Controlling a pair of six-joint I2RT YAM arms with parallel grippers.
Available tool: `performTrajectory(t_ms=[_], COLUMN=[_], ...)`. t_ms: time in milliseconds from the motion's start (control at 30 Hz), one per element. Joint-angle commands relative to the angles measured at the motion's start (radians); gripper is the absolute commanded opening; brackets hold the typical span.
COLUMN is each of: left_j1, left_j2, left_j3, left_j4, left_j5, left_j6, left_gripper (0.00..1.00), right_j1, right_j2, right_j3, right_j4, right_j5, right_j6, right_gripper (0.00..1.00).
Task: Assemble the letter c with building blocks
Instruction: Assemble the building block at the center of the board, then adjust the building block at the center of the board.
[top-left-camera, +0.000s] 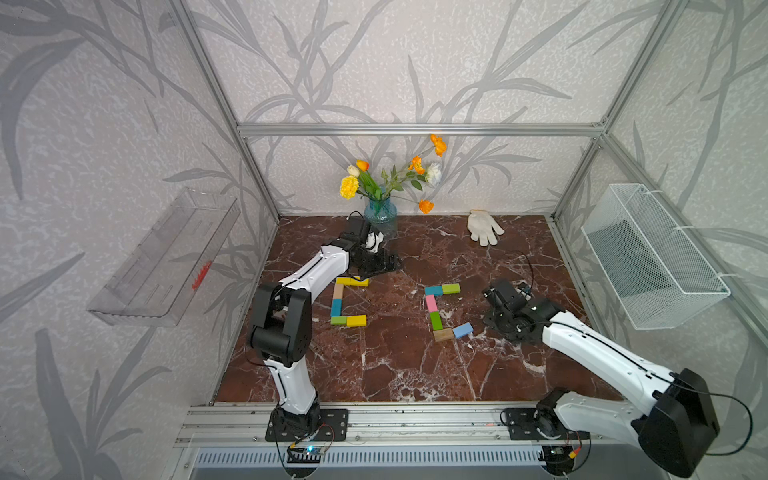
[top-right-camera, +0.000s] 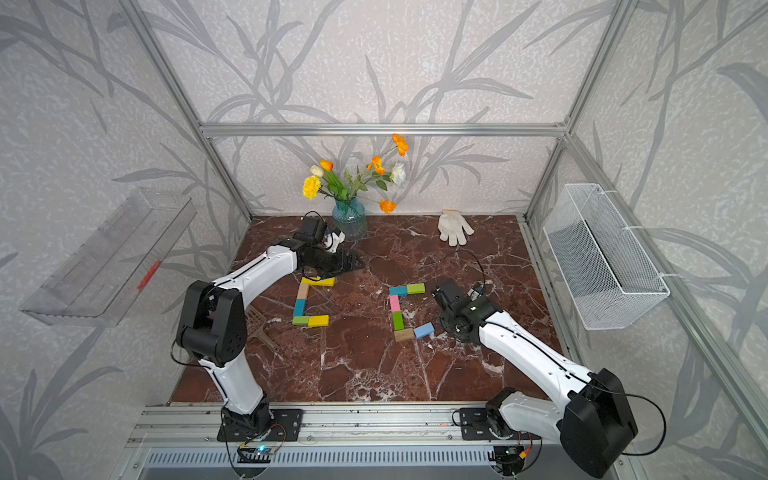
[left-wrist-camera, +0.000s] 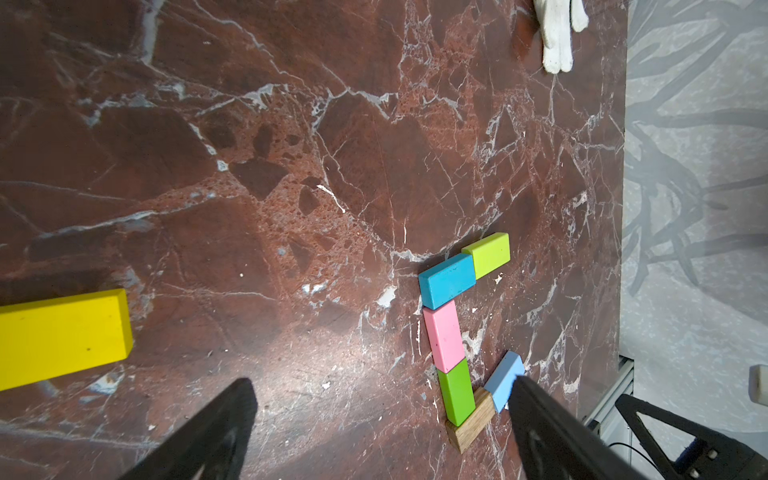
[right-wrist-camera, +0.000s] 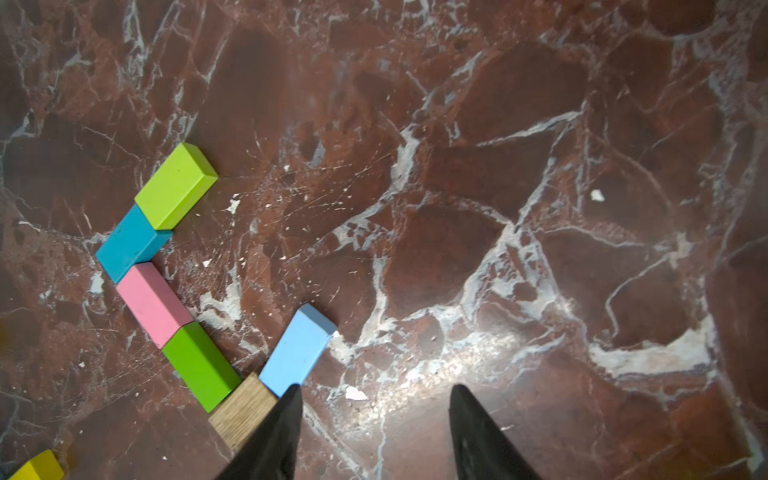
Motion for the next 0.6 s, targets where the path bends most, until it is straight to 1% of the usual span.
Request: performTrajectory(t_ms=[0, 67, 100, 233, 333, 400, 500, 567], left_j1=[0.003, 0.003, 0.003, 0.001, 0.001, 0.001, 0.001, -0.001], left_j2=[-0.006, -0.009, -0.008, -0.003, 0.001, -0.004, -0.006, -0.004], left_j3=[0.031, 0.027, 0.024, 0.025, 0.030, 0.026, 0.024, 0.023], left_j4=[-0.020, -0.016, -0.013, -0.014, -0.016, -0.015, -0.011, -0.008], left_j5=[-0.003, 0.004, 0.006, 0.010, 0.013, 0.014, 0.021, 0.027], left_j6=[0.019, 0.015, 0.013, 0.013, 0.014, 0.013, 0.011, 0.010], left_gripper=[0.95, 0.95, 0.95, 0.95, 0.95, 0.95, 0.95, 0.95], right_j1=[-0.089, -0.156, -0.182, -0.237, -0.267, -0.288, -0.291, -0.295], right_j2=[-0.045, -0.055, -0.054, -0.014, 0.070, 0.148, 0.240, 0.274], right_j3=[-0.023, -0.031, -0.029, 0.000, 0.024, 0.060, 0.105, 0.111], right_j4=[0.020, 0.046, 0.054, 0.085, 0.110, 0.108, 0.112, 0.131], right_j5=[-0.147, -0.235, -0.272, -0.357, -0.413, -0.482, -0.531, -0.558], right_j6=[-0.236, -0.318, -0.361, -0.557, -0.678, -0.765, -0.858, -0.882], right_gripper=[0.46, 0.41, 0.39, 0.30, 0.16, 0.07, 0.01, 0.00])
